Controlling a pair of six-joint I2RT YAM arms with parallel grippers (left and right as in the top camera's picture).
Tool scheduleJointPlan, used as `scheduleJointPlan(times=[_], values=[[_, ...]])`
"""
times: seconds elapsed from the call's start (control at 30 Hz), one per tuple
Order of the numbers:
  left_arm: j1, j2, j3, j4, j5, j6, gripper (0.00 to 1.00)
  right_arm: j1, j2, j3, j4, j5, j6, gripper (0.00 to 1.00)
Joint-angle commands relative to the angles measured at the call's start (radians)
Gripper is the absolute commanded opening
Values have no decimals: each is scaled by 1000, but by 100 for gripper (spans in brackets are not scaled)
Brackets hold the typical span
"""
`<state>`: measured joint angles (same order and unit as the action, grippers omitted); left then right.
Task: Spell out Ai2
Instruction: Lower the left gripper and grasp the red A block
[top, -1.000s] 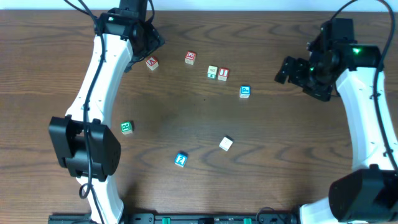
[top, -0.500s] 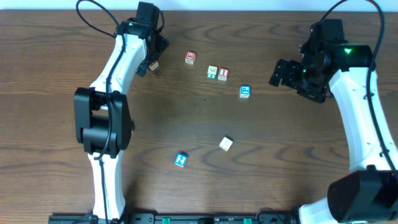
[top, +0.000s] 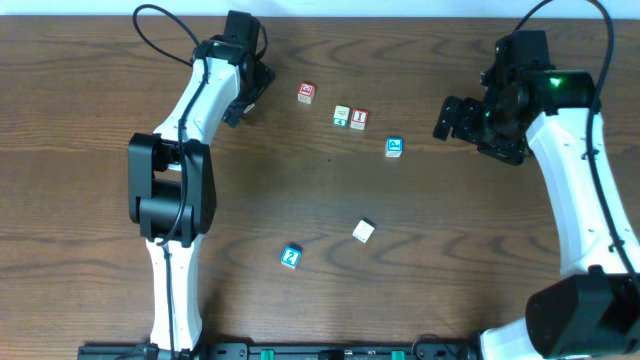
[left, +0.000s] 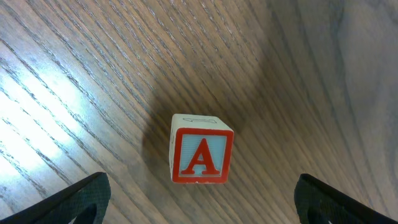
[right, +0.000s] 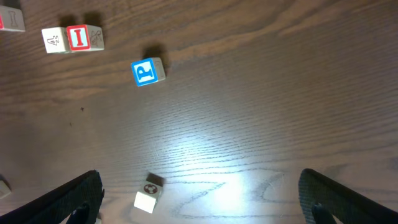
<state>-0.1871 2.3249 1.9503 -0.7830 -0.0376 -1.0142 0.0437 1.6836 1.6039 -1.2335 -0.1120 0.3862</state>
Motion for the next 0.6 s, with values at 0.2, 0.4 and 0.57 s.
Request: scheduleJointPlan(times=[0.2, 0.4, 0.57], values=[[-3, 10, 16, 13, -48, 4, 96, 17, -10, 13, 0, 11, 10, 99], [-3, 11, 16, 48, -47, 5, 96, 17, -10, 13, 0, 11, 10, 99], [-3, 23, 16, 44, -48, 9, 96, 17, -10, 13, -1, 11, 10, 99]])
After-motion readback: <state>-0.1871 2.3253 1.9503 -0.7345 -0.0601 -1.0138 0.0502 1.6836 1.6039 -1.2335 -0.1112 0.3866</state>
